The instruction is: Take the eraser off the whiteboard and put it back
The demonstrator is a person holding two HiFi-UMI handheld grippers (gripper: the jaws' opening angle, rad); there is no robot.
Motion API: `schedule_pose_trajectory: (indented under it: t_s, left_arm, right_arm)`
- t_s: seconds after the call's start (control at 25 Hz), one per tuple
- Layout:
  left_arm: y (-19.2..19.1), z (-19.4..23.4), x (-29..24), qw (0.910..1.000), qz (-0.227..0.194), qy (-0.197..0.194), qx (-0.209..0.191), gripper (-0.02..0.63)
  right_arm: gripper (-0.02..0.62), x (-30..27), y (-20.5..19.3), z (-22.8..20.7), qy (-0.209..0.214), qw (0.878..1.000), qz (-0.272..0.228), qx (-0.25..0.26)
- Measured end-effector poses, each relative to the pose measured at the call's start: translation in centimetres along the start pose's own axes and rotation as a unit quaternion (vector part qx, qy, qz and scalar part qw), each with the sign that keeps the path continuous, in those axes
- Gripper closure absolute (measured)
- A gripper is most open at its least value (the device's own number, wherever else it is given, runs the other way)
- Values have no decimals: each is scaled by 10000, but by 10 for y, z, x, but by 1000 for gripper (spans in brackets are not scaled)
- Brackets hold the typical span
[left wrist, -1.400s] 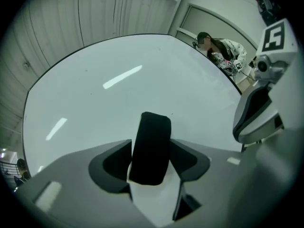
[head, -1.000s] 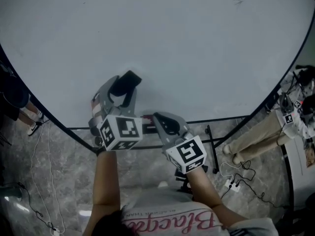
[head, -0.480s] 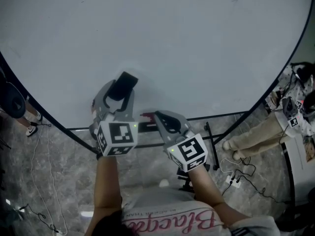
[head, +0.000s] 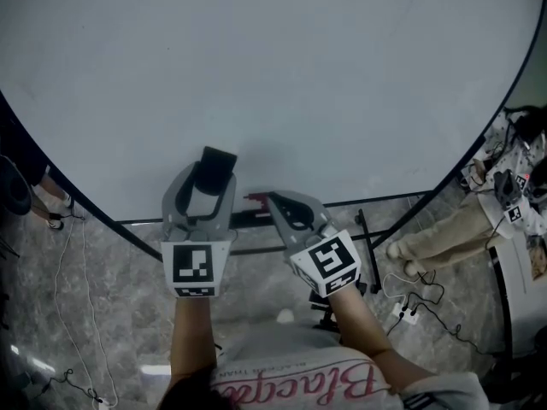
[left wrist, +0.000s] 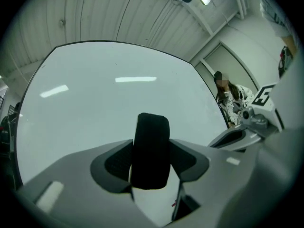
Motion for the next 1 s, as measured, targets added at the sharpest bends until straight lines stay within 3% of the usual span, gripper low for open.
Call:
schedule_pose_trajectory:
  t_s: [0.24, 0.56, 1.0]
  left_arm:
    - [-4, -6, 21, 9989, -219, 120, 388, 379]
    - [-12, -6, 21, 9982, -109, -17, 588, 379]
    - [-9, -2, 16, 9992, -101, 65, 369, 379]
  right_arm:
    - [594, -3, -1, 3, 37, 10000, 27, 61]
    - [594, -7, 0, 4, 68, 9999, 66, 75]
    - [594, -2, -7, 5, -60, 9999, 114, 41]
Point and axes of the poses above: the fingertips, and each gripper's own axes: x backward along the fingers, z to its left, y out of its top, the point moved 8 cm from there along x, backward along the fingers, and after that the axes turned 11 degrees about -x, right-handed, at the moved point
